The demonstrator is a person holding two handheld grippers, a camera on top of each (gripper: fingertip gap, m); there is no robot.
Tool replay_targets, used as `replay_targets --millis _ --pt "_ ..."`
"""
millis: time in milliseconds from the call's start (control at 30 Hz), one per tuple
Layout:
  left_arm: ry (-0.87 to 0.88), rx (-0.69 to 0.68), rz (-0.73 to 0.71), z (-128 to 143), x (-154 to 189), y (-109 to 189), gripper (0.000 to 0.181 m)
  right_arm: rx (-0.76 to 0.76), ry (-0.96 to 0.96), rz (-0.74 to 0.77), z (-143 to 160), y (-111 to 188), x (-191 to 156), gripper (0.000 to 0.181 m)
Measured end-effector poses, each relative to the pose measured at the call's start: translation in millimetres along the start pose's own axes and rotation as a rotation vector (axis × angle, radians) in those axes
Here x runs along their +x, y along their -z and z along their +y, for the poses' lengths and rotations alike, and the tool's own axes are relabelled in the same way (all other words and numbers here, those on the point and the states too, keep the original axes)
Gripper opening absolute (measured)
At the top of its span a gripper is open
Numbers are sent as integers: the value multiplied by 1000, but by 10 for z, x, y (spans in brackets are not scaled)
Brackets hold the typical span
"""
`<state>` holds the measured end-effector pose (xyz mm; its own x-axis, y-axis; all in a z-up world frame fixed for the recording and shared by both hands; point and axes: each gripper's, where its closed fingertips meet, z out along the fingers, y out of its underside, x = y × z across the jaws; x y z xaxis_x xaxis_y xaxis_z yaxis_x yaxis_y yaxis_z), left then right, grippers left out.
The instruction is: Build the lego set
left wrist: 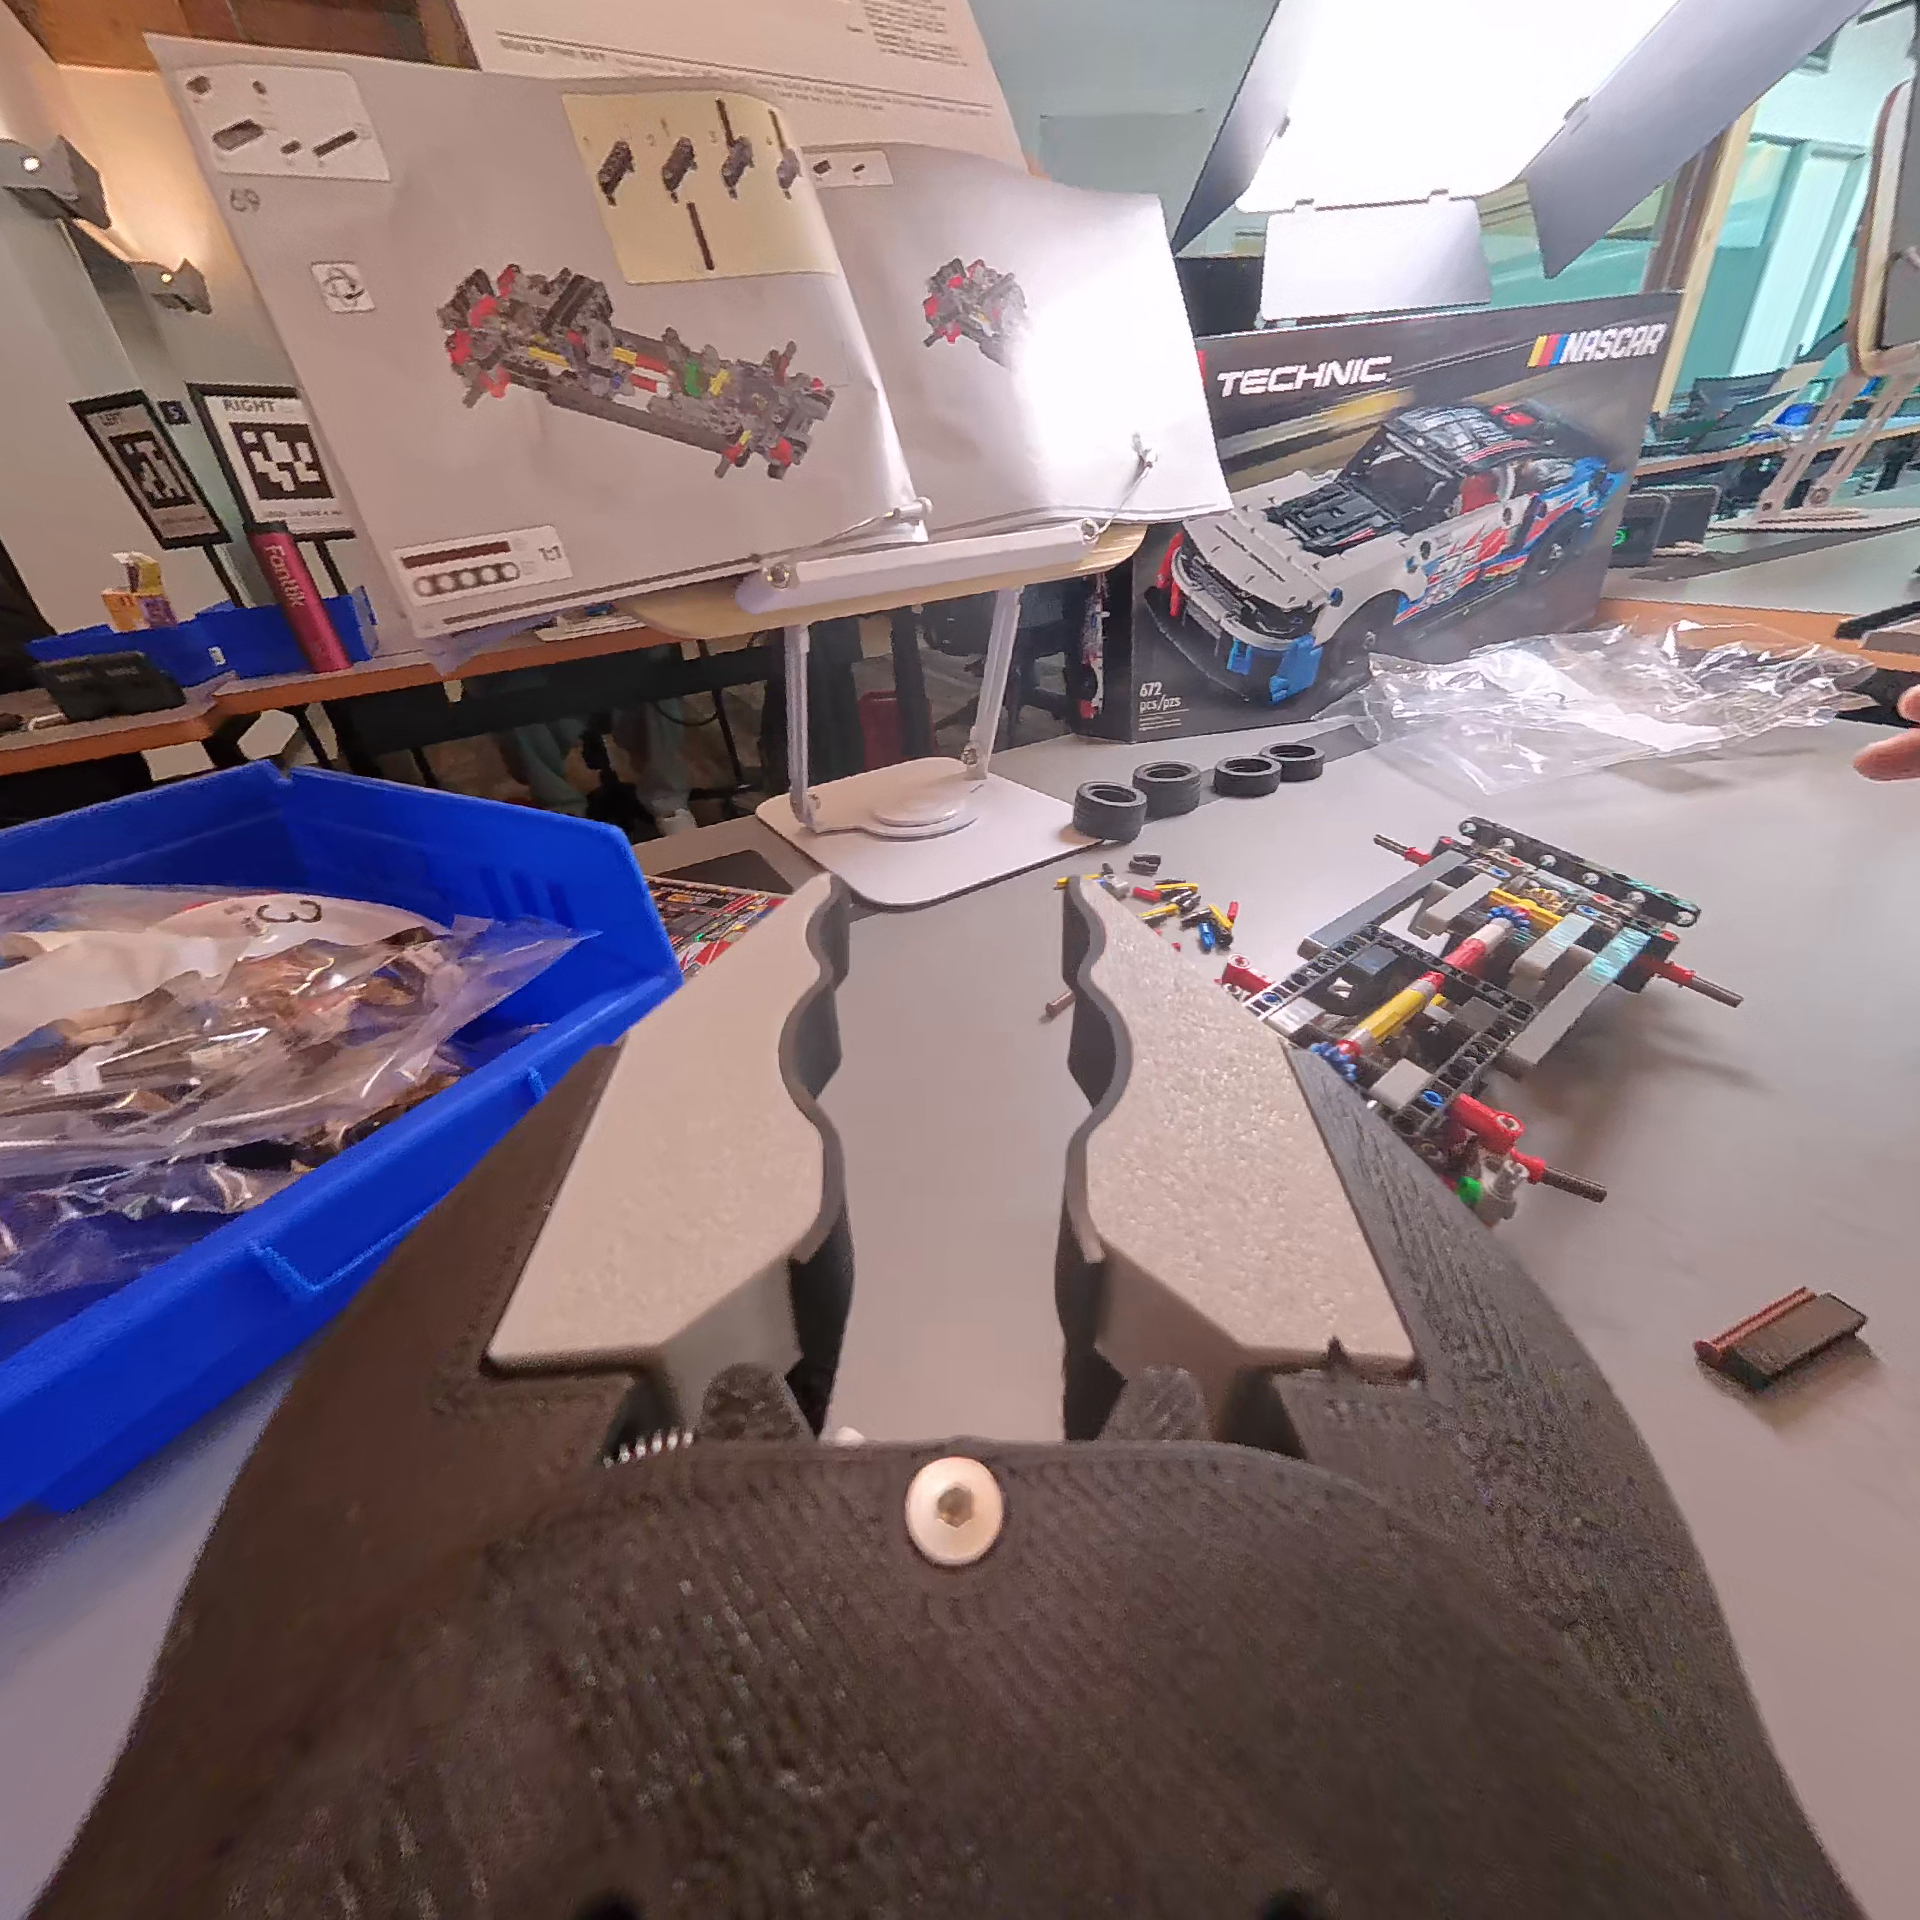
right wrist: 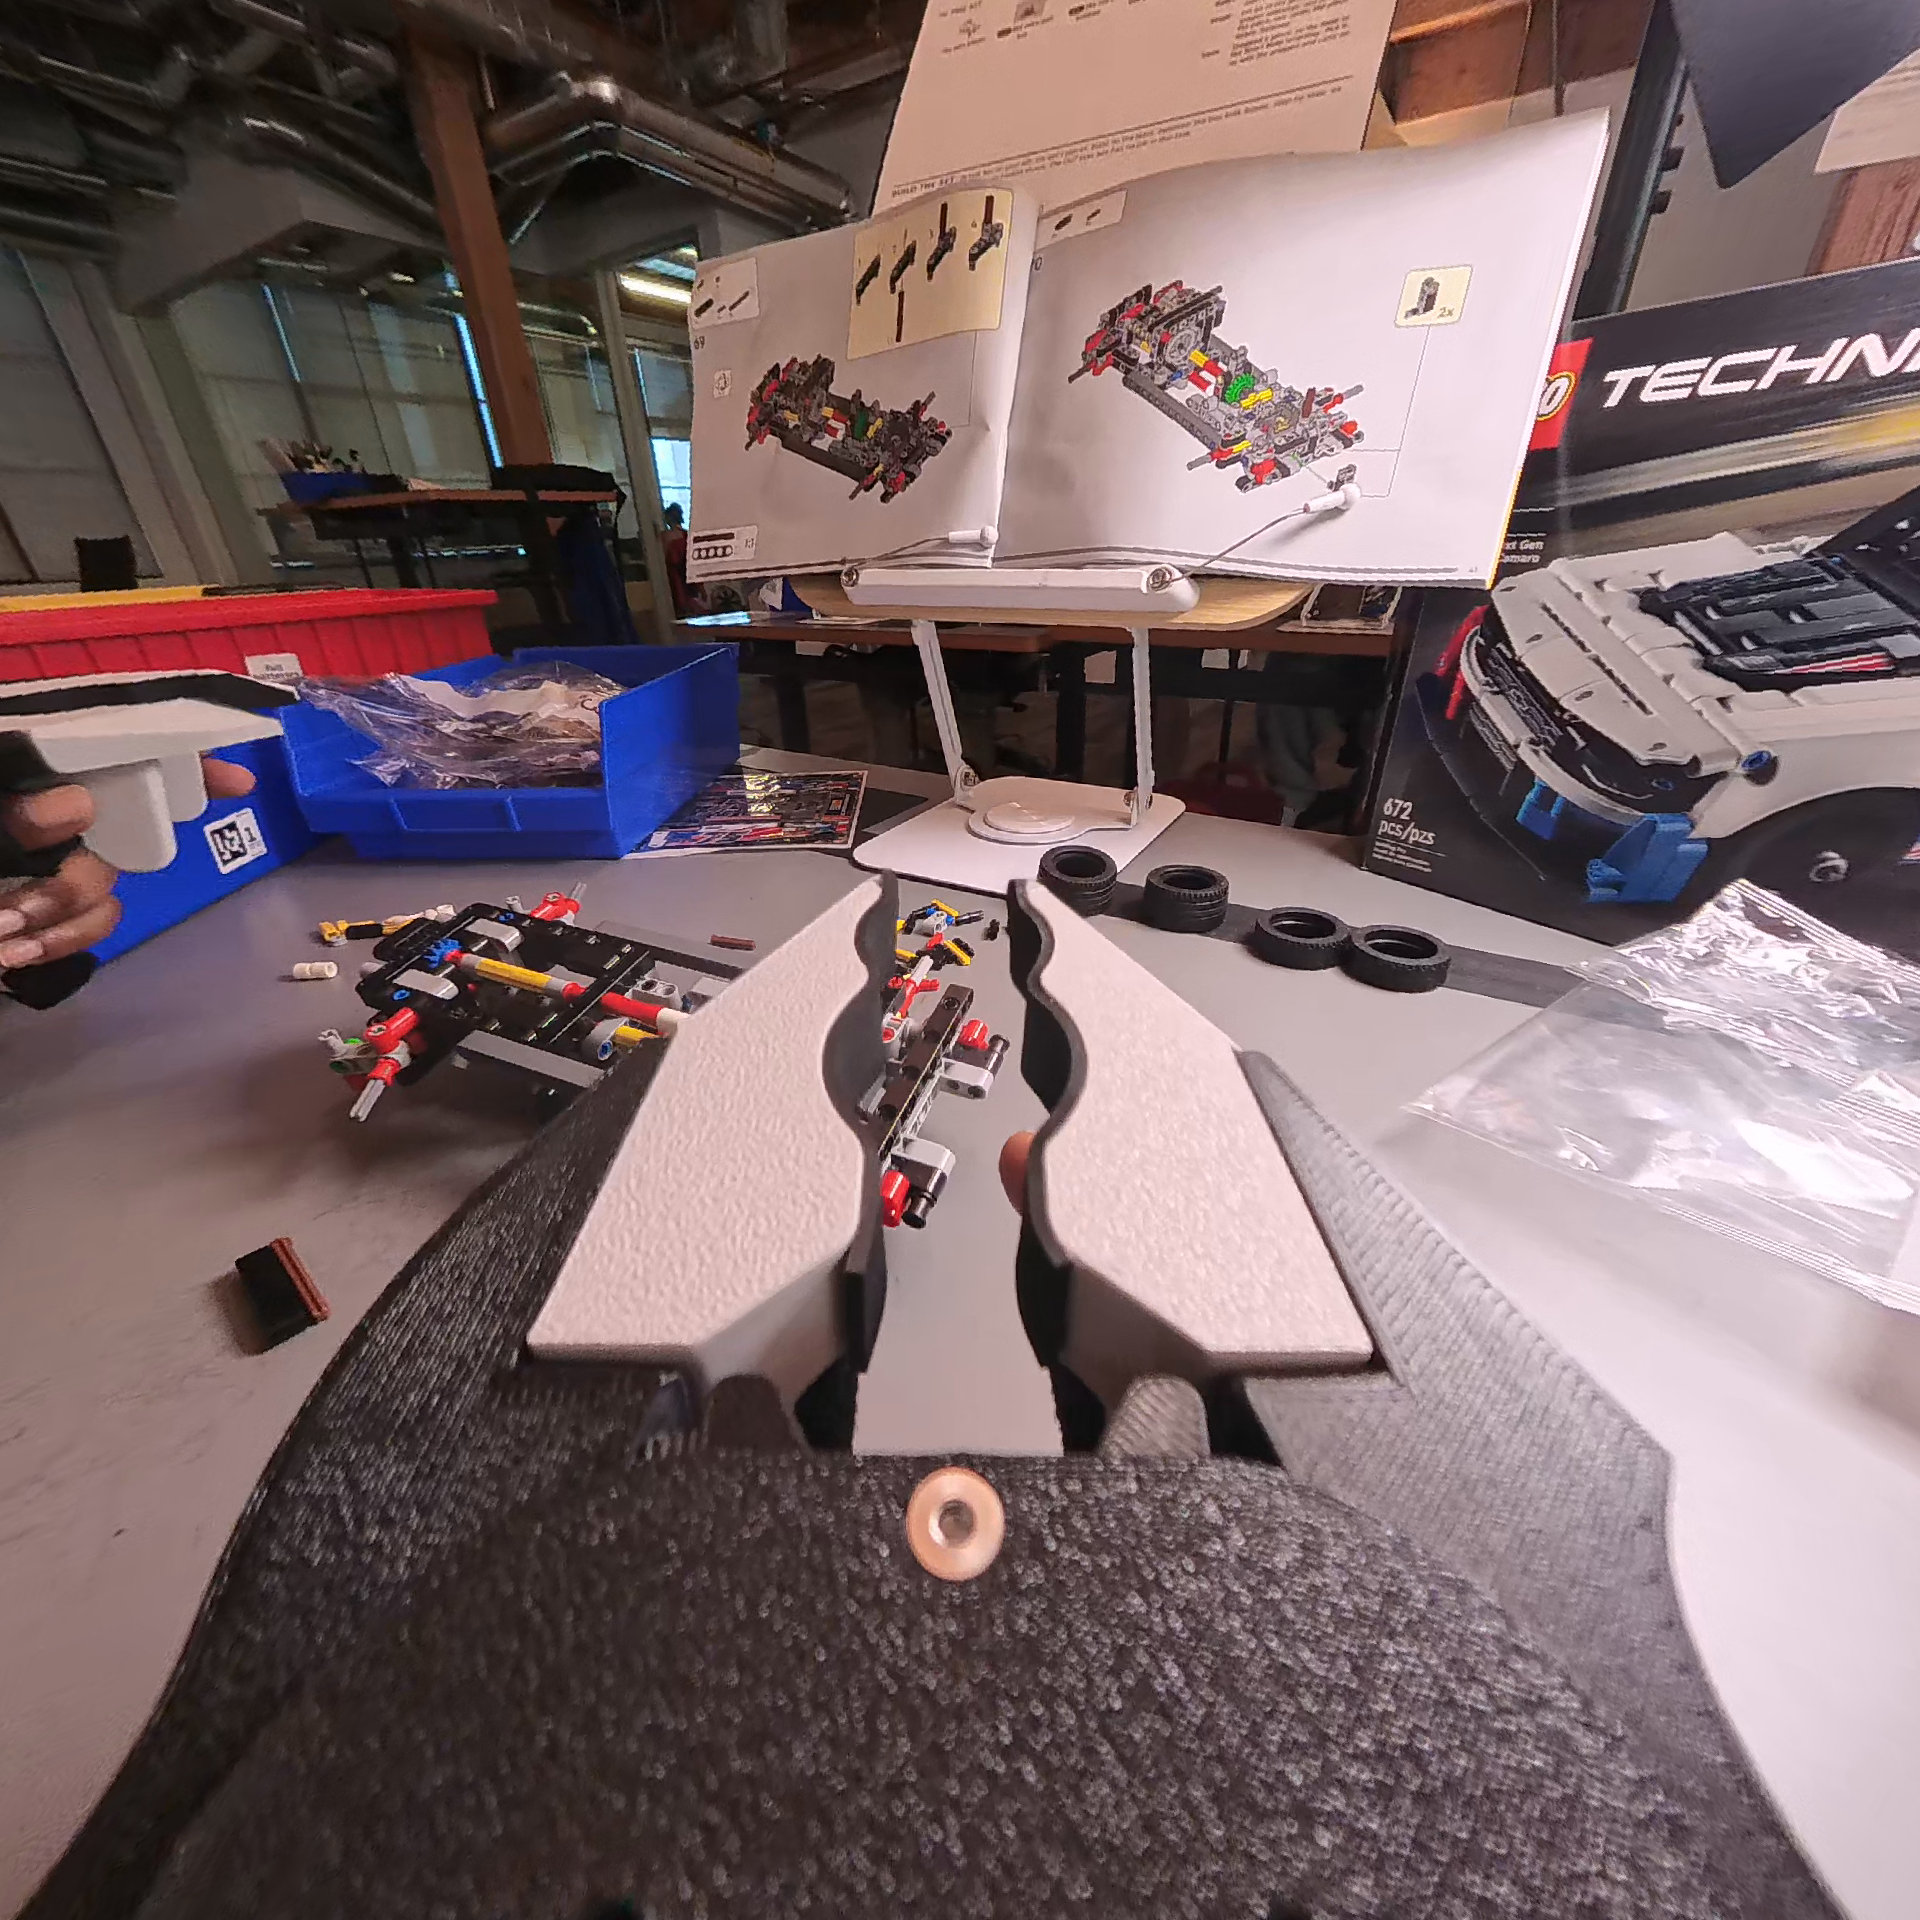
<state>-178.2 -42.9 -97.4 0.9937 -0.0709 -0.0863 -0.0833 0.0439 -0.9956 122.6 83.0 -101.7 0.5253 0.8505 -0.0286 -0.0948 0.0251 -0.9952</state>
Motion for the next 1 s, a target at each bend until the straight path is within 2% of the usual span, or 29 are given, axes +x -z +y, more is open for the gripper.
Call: replay_targets --millis 133,267,333,433,633,733,800,867,1000 --pt "-1 -13 -86 -9 -222 37 31 -4 6 8 -15 23 8 14" --pt "-47 -33 -214 -170 -634 186 19 -29 4 6 11 20 12 10" --pt "-5 -170 -151 -91 -692 187 18 -44 -7 -1 37 10 0 9" --pt "68 -386 3 90 -592 164 20 -57 -17 -13 61 -9 -36 9" --pt "-140 -830 82 572 -618 172 16 -84 2 -29 109 -22 -84 7" --pt "-209 -1125 262 975 -481 343 12 -91 -8 -30 121 -19 -67 7" --pt "-329 -1266 339 1166 -483 436 11 -97 -15 -31 133 -16 -58 7" --pt "-446 -1354 372 1291 -543 472 13 -104 -19 -36 144 -15 -59 7" --pt "-502 -1422 439 1406 -546 502 17 -107 -10 -43 141 -9 -68 6"
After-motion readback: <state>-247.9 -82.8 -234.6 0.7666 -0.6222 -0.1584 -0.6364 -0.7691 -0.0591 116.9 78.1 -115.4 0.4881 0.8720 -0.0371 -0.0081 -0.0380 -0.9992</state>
